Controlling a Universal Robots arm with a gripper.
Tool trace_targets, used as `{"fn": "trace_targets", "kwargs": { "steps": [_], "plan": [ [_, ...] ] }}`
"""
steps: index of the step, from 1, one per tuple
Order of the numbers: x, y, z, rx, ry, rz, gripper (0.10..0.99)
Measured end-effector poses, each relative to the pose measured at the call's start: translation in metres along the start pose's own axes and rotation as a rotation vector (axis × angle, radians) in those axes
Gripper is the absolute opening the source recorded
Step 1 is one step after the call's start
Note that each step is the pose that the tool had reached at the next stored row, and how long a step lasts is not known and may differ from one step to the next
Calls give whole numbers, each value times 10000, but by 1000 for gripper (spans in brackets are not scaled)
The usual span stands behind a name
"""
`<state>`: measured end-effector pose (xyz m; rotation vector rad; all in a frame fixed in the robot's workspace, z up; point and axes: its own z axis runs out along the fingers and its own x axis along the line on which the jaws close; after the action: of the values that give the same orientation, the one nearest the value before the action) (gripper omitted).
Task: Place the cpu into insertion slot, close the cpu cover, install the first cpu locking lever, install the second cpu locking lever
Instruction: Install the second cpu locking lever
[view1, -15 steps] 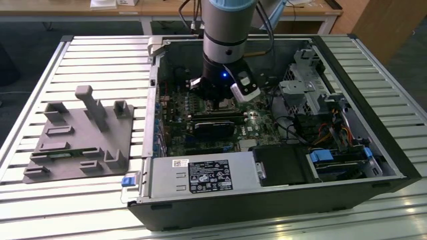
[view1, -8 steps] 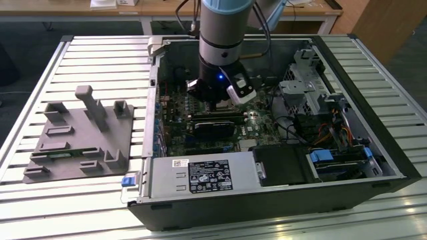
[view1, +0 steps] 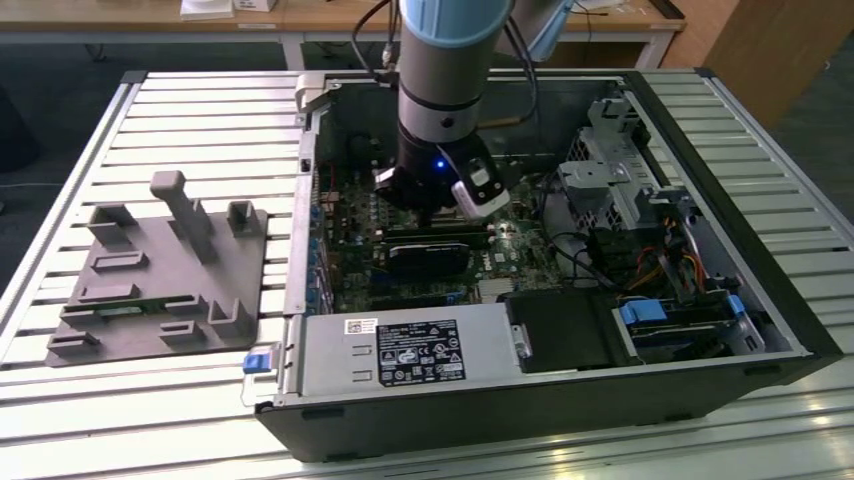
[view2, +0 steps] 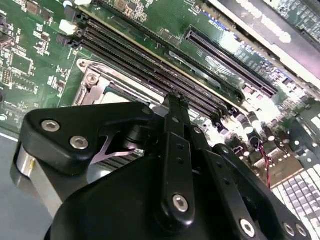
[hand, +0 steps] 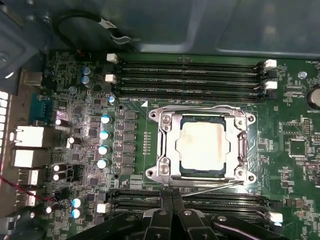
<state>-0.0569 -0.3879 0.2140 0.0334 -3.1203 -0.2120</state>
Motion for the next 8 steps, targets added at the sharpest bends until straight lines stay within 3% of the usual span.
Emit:
{"fn": "trace_targets", "kwargs": {
  "steps": [2,5,8],
  "plan": [
    [1,-6,19,-48,1,-2,106],
    [20,-29,17,-461,-8,-9,106],
    [36,-77,11,-638,-12,-12,106]
  ]
}}
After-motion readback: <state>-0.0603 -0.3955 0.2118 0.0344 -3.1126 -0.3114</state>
